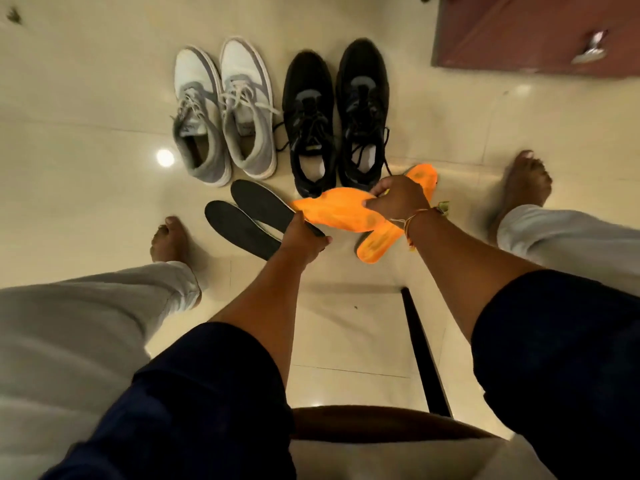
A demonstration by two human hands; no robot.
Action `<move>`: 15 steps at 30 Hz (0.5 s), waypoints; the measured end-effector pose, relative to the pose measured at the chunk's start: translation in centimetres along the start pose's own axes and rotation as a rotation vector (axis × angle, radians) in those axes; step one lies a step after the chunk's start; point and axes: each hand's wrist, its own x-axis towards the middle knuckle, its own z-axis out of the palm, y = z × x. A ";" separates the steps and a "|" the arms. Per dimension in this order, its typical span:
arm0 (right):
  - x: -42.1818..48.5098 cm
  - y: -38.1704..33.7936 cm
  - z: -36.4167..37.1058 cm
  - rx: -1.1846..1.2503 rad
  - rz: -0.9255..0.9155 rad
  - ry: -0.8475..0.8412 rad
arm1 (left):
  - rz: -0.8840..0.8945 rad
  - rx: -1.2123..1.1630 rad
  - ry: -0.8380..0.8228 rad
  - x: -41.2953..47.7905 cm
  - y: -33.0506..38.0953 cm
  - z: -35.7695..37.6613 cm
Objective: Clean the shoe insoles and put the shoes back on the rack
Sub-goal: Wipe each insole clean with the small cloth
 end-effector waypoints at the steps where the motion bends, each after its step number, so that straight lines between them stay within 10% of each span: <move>1: -1.2 -0.7 -1.0 -0.007 -0.020 0.015 | 0.018 0.015 0.021 -1.3 0.6 -0.6; 15: -23.1 -9.3 -14.4 -0.175 -0.305 0.261 | 0.474 0.066 0.217 -24.1 5.4 -7.6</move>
